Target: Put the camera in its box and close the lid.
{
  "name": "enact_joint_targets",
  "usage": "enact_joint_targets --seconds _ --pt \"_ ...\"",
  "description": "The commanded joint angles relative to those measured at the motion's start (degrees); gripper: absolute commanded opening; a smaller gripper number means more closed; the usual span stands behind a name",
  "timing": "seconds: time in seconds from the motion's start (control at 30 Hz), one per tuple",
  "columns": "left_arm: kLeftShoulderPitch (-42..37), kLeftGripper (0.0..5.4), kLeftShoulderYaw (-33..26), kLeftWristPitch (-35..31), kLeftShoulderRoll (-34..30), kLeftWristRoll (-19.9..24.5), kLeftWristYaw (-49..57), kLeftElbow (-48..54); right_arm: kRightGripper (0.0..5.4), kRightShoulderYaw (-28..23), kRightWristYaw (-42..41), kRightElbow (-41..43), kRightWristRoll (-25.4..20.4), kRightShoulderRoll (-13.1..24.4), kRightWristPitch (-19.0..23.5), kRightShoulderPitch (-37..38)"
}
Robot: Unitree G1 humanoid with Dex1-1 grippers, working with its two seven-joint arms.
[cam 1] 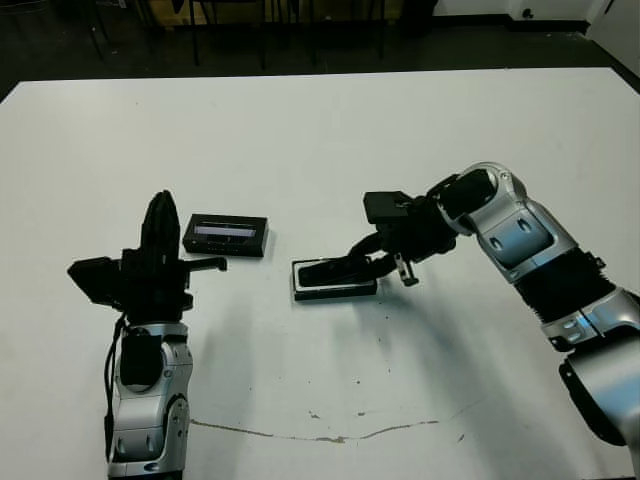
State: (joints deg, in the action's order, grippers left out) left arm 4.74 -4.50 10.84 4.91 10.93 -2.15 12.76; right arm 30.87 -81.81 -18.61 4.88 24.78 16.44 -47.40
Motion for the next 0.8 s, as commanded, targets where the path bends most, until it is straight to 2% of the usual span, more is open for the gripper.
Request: enact_joint_targets --seconds 0.03,0.1,0.17,0.3,0.47,0.73,0.8 --pt "0.52 0.00 -0.09 -0.29 0.01 0.33 0.05 -0.89 0.48 0.75 -1.08 0.22 -0.69 -0.96 -0.44 0.37" --pt "0.50 0.00 -0.01 -0.33 0.05 0.31 0.12 -0.80 0.48 0.01 -1.01 0.39 -1.18 -0.64 0.31 0.48" --pt "0.51 0.00 0.04 -0.64 0.16 0.22 0.39 -0.60 0.85 -1.12 -1.06 0.33 -1.93 -0.24 -0.53 0.46" --pt "0.35 0.00 0.02 -0.59 0.19 0.27 0.42 -0.77 1.46 -4.51 0.65 -2.56 -3.81 -0.08 -6.27 0.67" --pt "0.18 0.00 -0.01 -0.25 -0.15 0.03 0.08 -1.08 2.34 -7.68 3.24 -5.80 -5.10 -0.07 -6.33 1.18" --pt "0.28 0.00 -0.05 -0.17 0.01 0.96 -0.27 -1.09 3.75 -8.78 3.50 -5.35 -5.47 0.08 -7.77 2.28" --pt "0.34 0.00 -0.10 -0.40 0.20 1.21 -0.19 -0.99 4.10 -9.00 4.25 -4.39 -5.28 0.32 -7.02 2.64"
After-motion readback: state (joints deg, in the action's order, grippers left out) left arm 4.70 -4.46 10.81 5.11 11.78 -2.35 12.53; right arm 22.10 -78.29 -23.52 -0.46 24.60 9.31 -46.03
